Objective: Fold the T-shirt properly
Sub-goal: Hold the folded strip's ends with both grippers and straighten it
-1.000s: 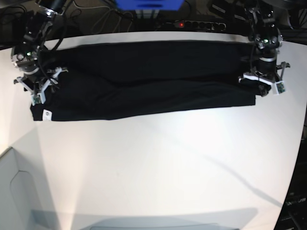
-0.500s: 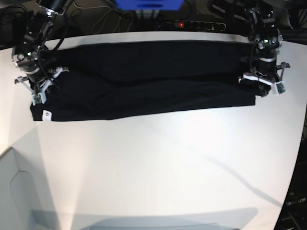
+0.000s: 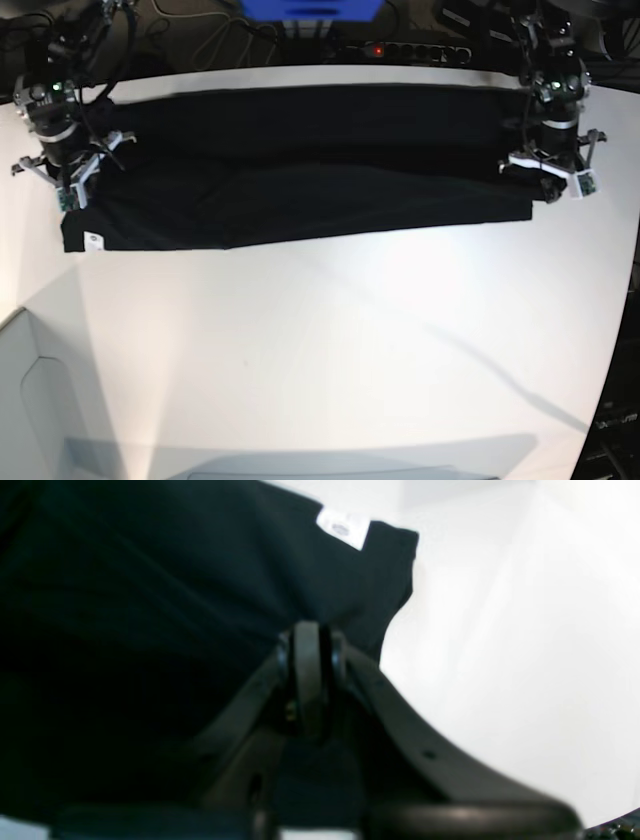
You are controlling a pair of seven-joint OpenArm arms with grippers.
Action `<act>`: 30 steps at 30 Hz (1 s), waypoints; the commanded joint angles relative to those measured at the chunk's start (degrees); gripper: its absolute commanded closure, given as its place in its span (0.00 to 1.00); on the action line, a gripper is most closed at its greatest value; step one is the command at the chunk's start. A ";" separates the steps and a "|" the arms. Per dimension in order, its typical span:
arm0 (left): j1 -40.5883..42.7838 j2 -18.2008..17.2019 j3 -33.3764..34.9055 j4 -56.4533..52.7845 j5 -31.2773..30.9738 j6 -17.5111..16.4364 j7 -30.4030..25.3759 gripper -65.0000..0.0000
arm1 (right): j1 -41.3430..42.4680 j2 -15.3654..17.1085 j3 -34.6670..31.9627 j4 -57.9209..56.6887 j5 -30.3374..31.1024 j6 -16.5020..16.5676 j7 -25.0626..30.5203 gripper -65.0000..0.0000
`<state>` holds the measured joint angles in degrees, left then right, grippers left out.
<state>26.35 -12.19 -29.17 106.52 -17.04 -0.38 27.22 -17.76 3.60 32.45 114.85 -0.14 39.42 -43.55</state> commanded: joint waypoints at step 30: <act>7.10 -0.61 -0.50 -1.77 -0.06 -0.01 -1.60 1.00 | -3.30 3.31 1.71 0.63 0.19 0.58 1.22 1.00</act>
<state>33.06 -12.08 -29.21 103.90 -17.39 -0.43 26.85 -21.15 6.17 33.93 114.76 -0.08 39.42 -43.27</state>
